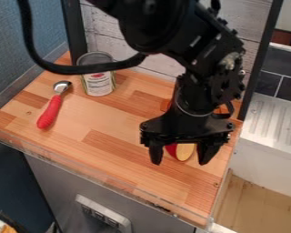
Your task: Remove the pink corn from the tin and put it on the right side of the table
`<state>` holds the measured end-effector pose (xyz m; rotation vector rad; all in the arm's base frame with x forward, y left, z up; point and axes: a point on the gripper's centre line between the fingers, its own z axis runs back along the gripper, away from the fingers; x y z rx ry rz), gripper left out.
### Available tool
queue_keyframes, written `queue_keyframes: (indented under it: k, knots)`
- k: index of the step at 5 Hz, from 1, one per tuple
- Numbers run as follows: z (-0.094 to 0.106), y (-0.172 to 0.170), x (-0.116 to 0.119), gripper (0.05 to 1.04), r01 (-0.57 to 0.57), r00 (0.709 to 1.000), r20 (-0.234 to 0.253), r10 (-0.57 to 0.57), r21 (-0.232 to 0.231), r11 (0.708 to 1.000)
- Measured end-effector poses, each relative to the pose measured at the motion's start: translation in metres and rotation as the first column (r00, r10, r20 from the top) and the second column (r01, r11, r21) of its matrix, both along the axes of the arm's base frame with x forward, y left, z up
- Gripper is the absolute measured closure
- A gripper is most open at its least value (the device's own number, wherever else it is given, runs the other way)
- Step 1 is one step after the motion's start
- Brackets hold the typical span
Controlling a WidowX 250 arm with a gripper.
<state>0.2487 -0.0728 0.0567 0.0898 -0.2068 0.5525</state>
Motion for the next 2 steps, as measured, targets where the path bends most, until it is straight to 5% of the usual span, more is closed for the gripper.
queue_keyframes:
  k: [2]
  knots:
    - [0.0188,0.0044,0.0033,0.083,-0.001,1.0,0.019,0.001,0.027,1.0]
